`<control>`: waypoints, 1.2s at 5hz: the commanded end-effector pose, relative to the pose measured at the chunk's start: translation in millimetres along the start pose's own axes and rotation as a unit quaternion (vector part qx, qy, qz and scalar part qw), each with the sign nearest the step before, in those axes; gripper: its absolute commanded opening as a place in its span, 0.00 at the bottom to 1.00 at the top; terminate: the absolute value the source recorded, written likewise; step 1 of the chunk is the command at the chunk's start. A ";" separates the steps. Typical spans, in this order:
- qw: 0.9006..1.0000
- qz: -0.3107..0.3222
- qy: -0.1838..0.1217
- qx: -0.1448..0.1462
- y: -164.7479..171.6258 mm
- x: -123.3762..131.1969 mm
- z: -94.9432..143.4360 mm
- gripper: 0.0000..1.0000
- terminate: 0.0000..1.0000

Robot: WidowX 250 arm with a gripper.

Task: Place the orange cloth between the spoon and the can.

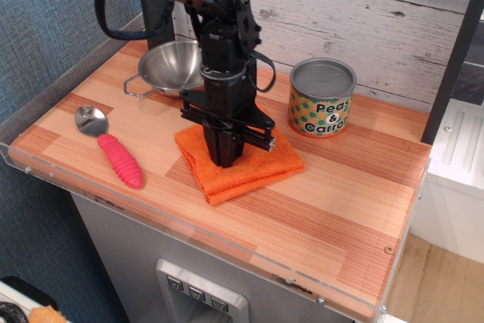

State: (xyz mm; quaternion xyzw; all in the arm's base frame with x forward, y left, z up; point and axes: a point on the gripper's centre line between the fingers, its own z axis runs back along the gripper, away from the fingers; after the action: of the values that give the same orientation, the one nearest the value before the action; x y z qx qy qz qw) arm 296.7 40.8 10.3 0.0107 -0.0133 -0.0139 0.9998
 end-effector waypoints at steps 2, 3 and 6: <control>1.000 0.013 -0.024 0.009 28.7 9.0 11.8 0.00 0.00; 0.999 0.027 -0.040 0.002 30.0 10.0 14.6 0.00 0.00; 0.997 -0.001 -0.069 0.020 28.0 18.4 43.0 1.00 0.00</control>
State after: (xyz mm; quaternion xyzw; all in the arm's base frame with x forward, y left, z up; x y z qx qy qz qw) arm 300.0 67.7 39.3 0.0203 -0.0567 -0.0104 0.9981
